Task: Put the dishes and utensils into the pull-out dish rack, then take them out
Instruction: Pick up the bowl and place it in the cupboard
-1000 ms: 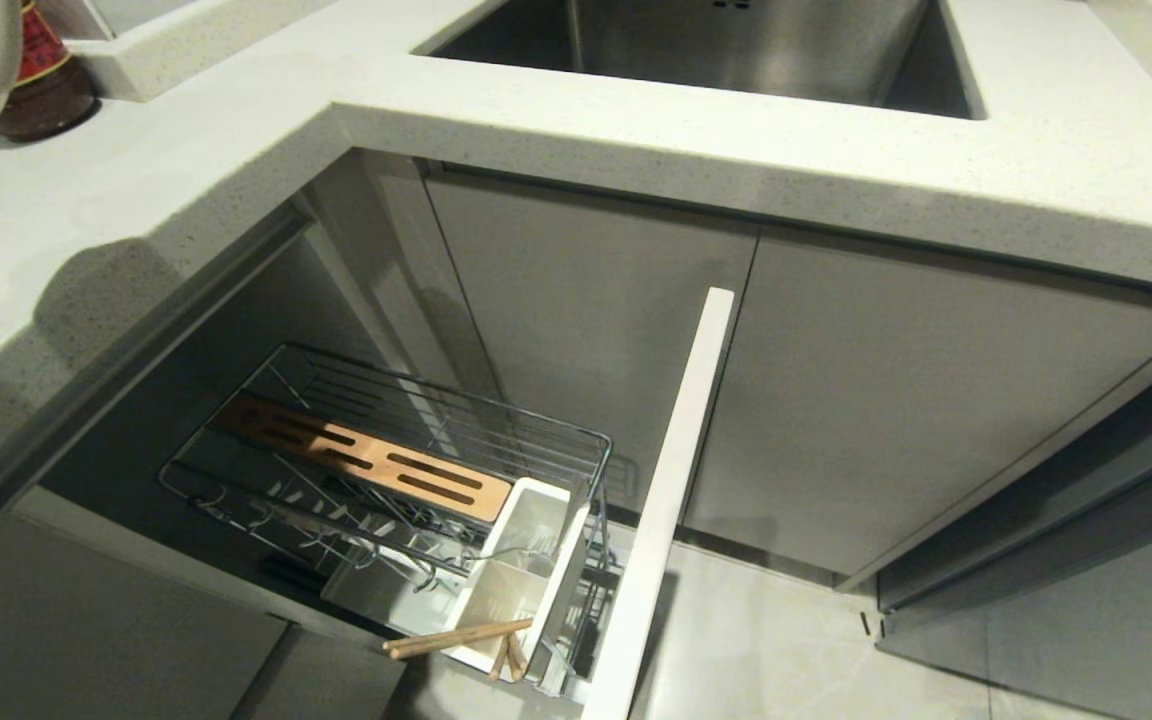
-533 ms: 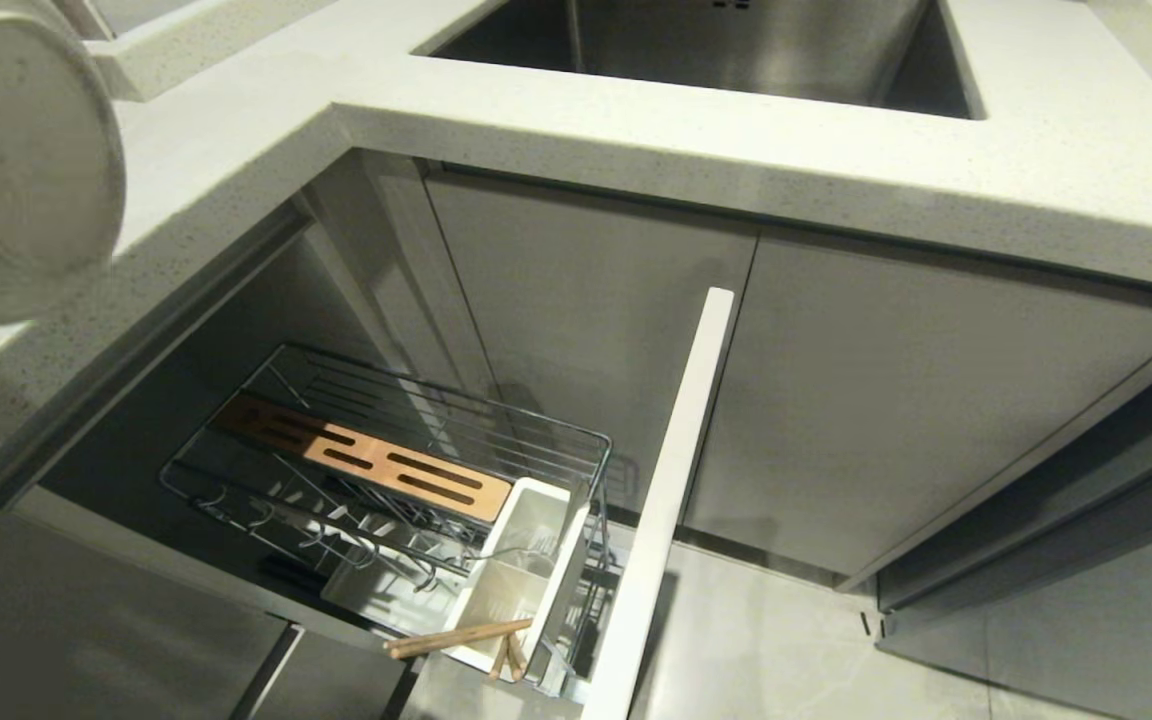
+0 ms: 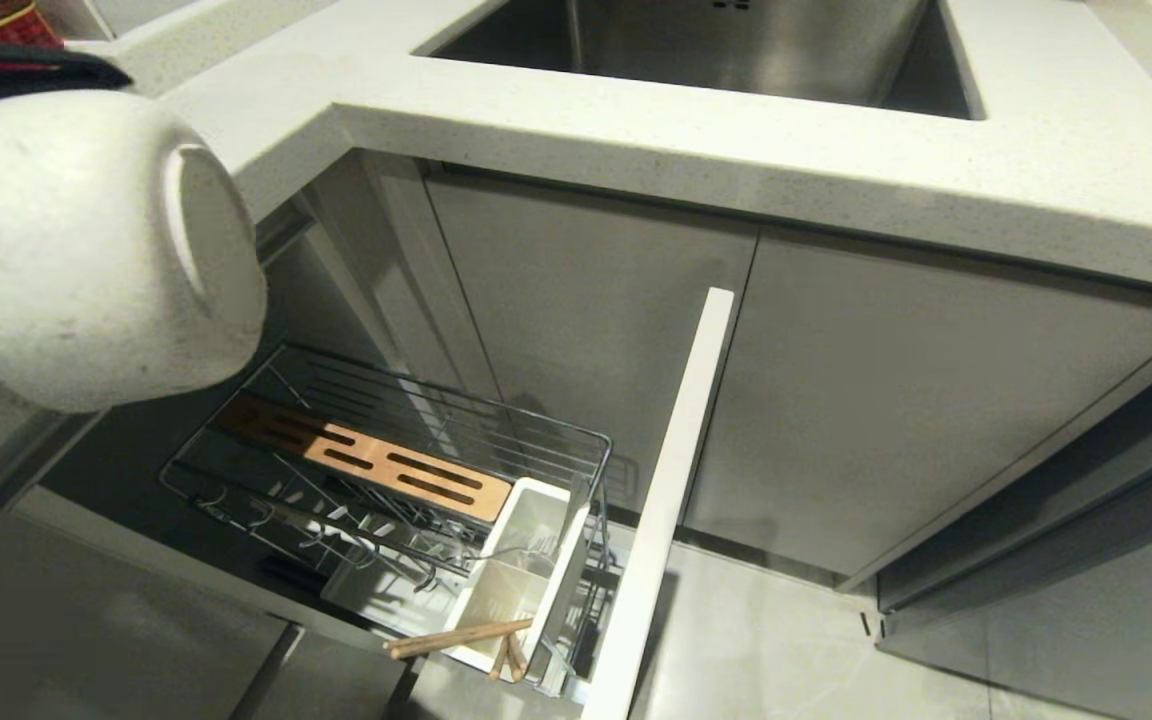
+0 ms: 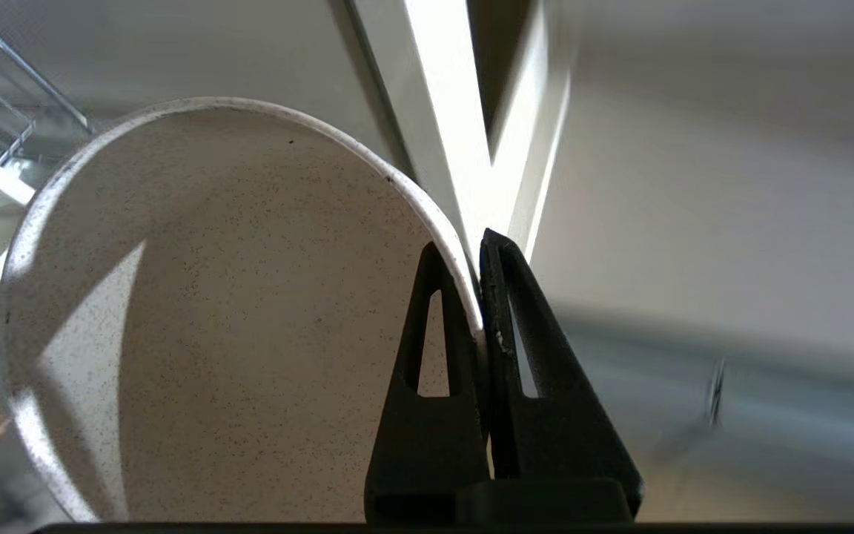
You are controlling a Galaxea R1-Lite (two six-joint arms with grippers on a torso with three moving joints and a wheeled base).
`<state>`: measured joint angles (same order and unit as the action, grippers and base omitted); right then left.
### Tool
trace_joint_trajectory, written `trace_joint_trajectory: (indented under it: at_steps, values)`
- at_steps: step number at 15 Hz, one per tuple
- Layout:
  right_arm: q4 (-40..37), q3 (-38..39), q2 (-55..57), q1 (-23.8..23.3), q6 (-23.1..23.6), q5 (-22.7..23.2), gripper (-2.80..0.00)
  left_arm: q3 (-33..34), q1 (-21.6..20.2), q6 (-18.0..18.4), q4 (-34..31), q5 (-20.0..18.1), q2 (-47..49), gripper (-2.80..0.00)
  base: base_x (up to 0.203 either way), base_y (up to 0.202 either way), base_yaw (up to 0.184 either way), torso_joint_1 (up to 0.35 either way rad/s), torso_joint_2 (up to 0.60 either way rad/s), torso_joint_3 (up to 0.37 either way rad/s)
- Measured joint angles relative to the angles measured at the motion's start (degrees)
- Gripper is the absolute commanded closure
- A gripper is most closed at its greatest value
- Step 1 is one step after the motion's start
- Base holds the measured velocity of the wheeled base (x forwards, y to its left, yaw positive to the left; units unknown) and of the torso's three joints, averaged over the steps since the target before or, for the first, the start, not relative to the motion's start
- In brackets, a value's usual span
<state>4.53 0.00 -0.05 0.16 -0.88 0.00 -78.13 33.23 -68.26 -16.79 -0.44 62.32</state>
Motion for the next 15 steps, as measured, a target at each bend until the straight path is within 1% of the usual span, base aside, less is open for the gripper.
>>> trace_joint_trajectory:
  at_steps: [1,2,4,6,8,11,12,13,15]
  values:
    - [-0.01,0.0,0.0,0.0,-0.02,0.0,0.0,2.67,0.01,-1.71,3.35,3.05,0.73,0.0,0.0,0.0,0.0,0.0,0.0,0.0]
    - [0.01,0.0,0.0,0.0,-0.01,0.0,0.0,5.49,0.09,-2.54,6.53,6.06,1.52,0.0,0.0,0.0,0.0,0.0,0.0,0.0]
    - [0.01,0.0,0.0,0.0,0.0,0.0,0.0,10.91,0.53,-3.22,14.33,11.85,3.12,0.0,0.0,0.0,0.0,0.0,0.0,0.0]
    - [0.01,0.0,0.0,0.0,-0.02,0.0,0.0,14.93,1.71,-4.43,21.84,15.99,4.67,0.0,0.0,0.0,0.0,0.0,0.0,0.0]
    - [-0.01,0.0,0.0,0.0,-0.02,0.0,0.0,17.54,3.86,-6.51,25.9,20.66,6.41,0.0,0.0,0.0,0.0,0.0,0.0,0.0]
    - [0.01,0.0,0.0,0.0,-0.02,0.0,0.0,20.55,7.7,-7.97,30.01,28.16,10.09,0.0,0.0,0.0,0.0,0.0,0.0,0.0]
    - [-0.01,0.0,0.0,0.0,0.0,0.0,0.0,22.03,8.26,-8.15,32.61,29.72,11.25,0.0,0.0,0.0,0.0,0.0,0.0,0.0]
    - [-0.01,0.0,0.0,0.0,-0.02,0.0,0.0,24.03,8.57,-8.32,35.43,30.47,12.34,0.0,0.0,0.0,0.0,0.0,0.0,0.0]
    - [0.0,0.0,0.0,0.0,-0.02,0.0,0.0,27.52,8.78,-9.96,40.24,30.79,14.02,0.0,0.0,0.0,0.0,0.0,0.0,0.0]
